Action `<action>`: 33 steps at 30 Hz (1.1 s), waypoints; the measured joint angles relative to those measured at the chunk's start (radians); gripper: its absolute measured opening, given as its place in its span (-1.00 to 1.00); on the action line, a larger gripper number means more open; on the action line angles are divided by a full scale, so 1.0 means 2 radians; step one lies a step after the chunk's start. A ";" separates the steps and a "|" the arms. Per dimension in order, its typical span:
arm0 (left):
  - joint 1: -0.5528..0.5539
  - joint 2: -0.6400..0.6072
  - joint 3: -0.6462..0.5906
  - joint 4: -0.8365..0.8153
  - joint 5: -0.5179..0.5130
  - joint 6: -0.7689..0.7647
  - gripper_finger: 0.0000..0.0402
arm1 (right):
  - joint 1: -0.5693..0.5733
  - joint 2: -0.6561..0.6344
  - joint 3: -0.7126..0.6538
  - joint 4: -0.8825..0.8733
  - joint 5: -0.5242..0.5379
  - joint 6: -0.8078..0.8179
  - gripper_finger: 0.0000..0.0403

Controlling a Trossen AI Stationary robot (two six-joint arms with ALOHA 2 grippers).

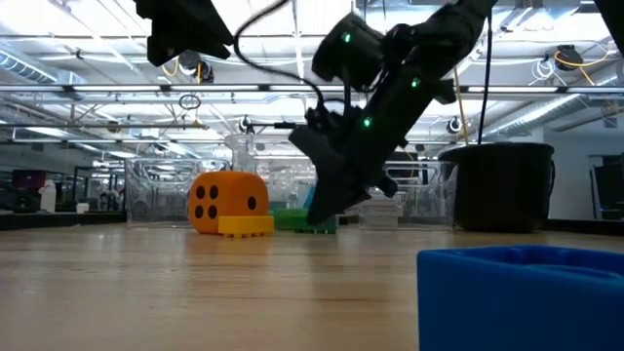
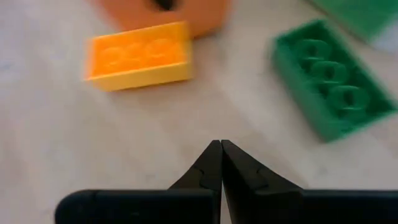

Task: Pick & Place Toys
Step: Put the green eight stud game piece into the middle transparent bin

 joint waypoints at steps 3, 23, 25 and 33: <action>0.000 0.000 0.000 0.000 0.000 -0.001 -0.52 | 0.017 -0.005 0.000 0.019 0.017 -0.020 -1.00; 0.000 0.000 0.000 0.001 0.004 -0.012 -0.52 | -0.031 -0.006 0.001 0.098 0.079 -0.010 -1.00; 0.000 0.000 0.000 0.001 0.010 -0.011 -0.52 | -0.034 -0.006 0.001 0.101 0.080 -0.016 -1.00; 0.000 0.000 0.000 0.001 0.012 -0.003 -0.52 | -0.036 0.020 0.000 0.096 0.059 -0.015 -1.00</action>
